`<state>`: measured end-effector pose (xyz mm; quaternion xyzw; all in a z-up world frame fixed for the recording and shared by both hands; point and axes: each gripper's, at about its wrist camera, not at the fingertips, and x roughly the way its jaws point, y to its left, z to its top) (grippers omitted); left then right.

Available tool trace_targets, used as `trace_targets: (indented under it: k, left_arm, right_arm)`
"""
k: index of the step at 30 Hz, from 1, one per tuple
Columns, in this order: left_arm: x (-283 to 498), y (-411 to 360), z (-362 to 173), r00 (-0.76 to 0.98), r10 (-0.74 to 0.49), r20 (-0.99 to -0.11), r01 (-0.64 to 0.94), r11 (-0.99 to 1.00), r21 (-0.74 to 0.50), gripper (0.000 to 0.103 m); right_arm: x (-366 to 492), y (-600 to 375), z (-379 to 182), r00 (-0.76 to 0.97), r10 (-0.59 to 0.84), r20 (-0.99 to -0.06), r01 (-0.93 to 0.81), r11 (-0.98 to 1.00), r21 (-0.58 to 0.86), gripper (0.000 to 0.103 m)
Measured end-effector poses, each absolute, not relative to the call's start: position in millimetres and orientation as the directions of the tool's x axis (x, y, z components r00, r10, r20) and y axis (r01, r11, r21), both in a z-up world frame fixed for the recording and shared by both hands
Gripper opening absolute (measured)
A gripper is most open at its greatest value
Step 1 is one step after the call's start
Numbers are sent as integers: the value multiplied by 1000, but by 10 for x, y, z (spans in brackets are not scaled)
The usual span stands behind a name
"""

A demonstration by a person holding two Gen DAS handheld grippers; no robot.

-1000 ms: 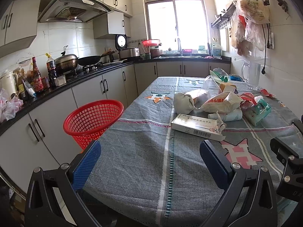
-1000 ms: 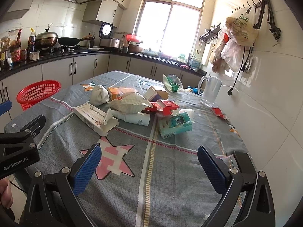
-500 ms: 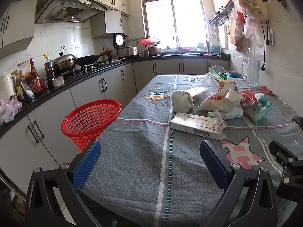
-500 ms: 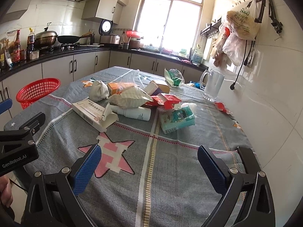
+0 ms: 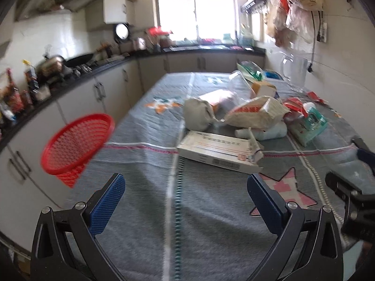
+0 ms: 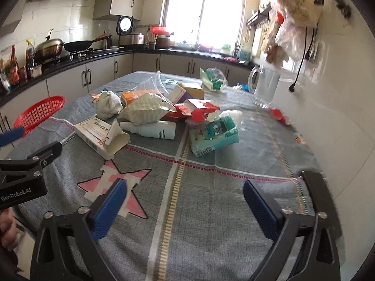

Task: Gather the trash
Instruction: 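Grasp the white medicine box with the left gripper while the right gripper grasps the green tissue pack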

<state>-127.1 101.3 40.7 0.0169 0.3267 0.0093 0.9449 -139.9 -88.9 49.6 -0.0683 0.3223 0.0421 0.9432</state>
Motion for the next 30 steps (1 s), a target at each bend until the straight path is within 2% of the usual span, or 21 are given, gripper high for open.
trace_targets:
  k: [4,5,8,10,15,16,18,20,24,27,30]
  left_arm:
    - [-1051,1086,372,739,-38,-673,26,999,-28,103]
    - [-984,1127,360,723,-69,-688,34,997,-64,102]
    - [-810,1210,322,688,-121,-715,27,990,-142,94]
    - [-662,1271,300,664,-154,-732,19,982,-189,82]
    - [-323,1378,231,608,-234,-758,-12,953,-303,72]
    - [-274,1399,220,597,-242,-765,-25,947,-319,63]
    - [-268,1409,257,607,-231,-760,-46,945,-324,57]
    - [-316,1331,329,625,-243,-742,-7,948,-317,57]
    - [-423,909,417,615,-303,-728,168,952,-255,57]
    - [-458,596,404,612,-289,-736,250,954,-166,57]
    - [-444,384,353,599,-285,-748,290,948,-129,57]
  right_arm:
    - [-1248,-1073,498,751,110,-651,-142,990,4,78]
    - [-1199,-1131,494,736,135,-663,-147,988,38,77]
    - [-1141,-1228,490,726,162,-668,-146,986,79,77]
    - [-1119,-1261,497,722,174,-669,-152,984,93,76]
    - [-1039,-1404,545,704,235,-670,-158,972,174,70]
    - [-1027,-1429,554,701,247,-669,-161,969,190,67]
    - [-1018,-1463,566,699,259,-666,-162,965,206,66]
    - [-1017,-1507,579,706,254,-661,-148,966,213,66]
    - [-955,-1626,559,713,238,-660,-109,967,231,66]
    - [-890,-1729,565,712,242,-659,-85,961,261,64]
    - [-799,-1841,639,733,228,-641,-66,961,268,63]
